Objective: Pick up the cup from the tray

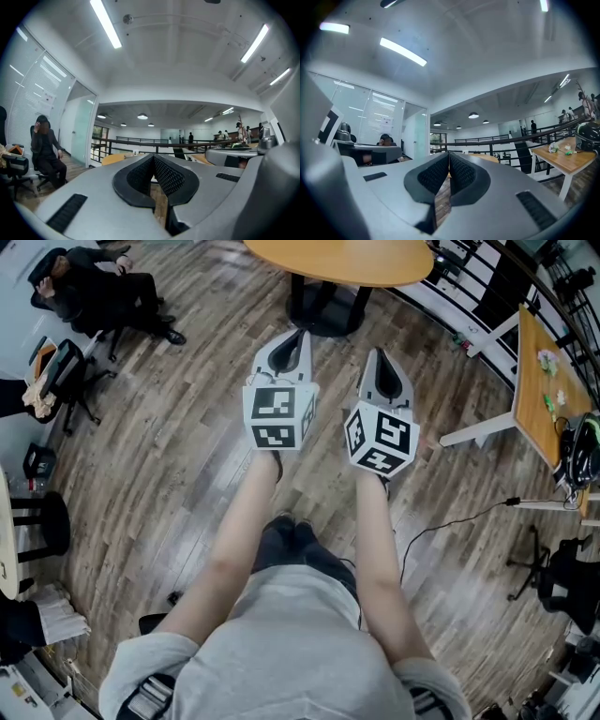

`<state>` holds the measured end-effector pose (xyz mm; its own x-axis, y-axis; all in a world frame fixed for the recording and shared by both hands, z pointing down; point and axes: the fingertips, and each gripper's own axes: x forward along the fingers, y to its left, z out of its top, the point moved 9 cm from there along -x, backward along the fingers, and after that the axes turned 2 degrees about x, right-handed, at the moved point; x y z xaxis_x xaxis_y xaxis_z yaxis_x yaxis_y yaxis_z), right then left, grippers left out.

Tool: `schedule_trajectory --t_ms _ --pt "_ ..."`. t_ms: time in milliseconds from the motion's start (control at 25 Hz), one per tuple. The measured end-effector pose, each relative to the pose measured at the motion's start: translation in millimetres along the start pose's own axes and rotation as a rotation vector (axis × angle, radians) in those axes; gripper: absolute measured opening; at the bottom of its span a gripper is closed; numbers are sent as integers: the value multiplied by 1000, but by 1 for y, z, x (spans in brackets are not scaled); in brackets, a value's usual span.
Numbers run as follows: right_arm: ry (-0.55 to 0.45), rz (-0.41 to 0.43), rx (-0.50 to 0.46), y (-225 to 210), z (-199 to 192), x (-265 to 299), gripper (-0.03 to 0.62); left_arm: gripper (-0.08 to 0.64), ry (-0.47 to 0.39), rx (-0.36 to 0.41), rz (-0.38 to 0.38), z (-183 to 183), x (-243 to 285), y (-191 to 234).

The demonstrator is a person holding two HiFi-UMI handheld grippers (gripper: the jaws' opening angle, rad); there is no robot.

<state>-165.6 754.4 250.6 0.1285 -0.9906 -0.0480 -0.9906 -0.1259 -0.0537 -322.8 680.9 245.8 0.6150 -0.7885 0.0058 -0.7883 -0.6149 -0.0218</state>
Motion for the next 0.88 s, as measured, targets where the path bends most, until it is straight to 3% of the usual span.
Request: schedule_trajectory --t_ms 520,880 --pt "23 26 12 -33 -12 -1 6 6 16 -15 51 -14 7 -20" --pt "23 21 4 -40 -17 41 6 6 9 -6 48 -18 48 -3"
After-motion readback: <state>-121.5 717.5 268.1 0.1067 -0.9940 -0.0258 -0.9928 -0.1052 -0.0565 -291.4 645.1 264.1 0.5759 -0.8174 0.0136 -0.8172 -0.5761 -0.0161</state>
